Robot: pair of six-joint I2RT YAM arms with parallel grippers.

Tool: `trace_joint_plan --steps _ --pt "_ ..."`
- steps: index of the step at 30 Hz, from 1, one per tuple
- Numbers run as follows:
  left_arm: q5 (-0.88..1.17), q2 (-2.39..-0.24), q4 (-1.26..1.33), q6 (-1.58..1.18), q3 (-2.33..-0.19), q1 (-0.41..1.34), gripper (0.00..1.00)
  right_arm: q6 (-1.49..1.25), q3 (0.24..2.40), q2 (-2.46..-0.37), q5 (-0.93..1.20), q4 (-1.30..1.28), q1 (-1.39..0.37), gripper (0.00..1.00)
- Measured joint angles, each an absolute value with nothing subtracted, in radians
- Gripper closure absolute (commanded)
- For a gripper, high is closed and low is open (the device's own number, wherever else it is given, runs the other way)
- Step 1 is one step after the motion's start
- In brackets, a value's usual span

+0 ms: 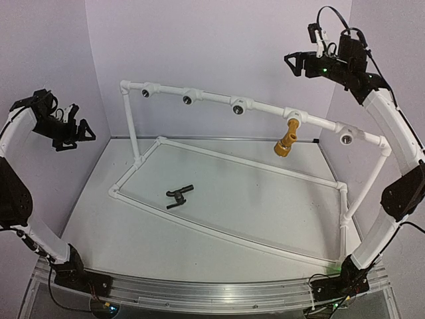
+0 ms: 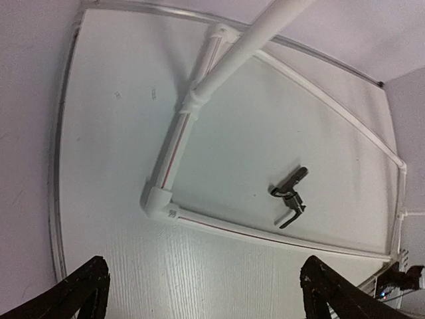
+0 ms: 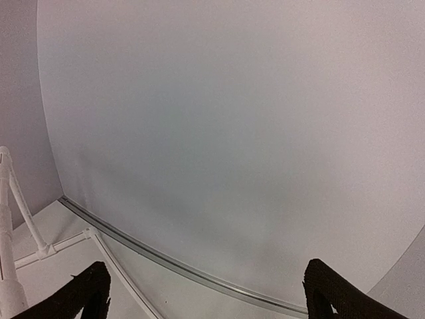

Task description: Install the water faucets

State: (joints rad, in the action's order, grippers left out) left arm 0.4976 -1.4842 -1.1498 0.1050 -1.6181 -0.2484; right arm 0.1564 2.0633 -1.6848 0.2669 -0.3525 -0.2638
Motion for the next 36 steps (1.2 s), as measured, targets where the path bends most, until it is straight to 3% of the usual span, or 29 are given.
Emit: trace_joint_plan --steps 4,9,15,21,25,36 --pt "0.620 -1.468 -1.097 0.213 -1.564 -0.176 0.00 0.191 2.066 -1.681 0.251 -0.382 -0.264 0.02" --pt "0.692 -1.478 -1.029 0.378 -1.438 0.063 0.00 0.281 2.066 -1.654 0.206 -0.465 -0.264 0.02" --pt "0.706 -1.645 -0.956 0.577 -1.418 0.214 0.06 0.371 2.123 -1.618 0.143 -0.616 -0.264 0.02" --pt "0.712 -1.837 -0.866 0.806 -1.409 0.239 0.13 0.391 2.139 -1.579 0.013 -0.739 -0.264 0.02" --pt "0.713 -1.903 -0.807 0.943 -1.400 0.239 0.24 0.381 2.122 -1.553 -0.050 -0.795 -0.264 0.02" --pt "0.677 -2.050 -0.614 1.148 -1.401 0.283 0.43 0.433 2.059 -1.483 -0.037 -0.899 -0.264 0.02"
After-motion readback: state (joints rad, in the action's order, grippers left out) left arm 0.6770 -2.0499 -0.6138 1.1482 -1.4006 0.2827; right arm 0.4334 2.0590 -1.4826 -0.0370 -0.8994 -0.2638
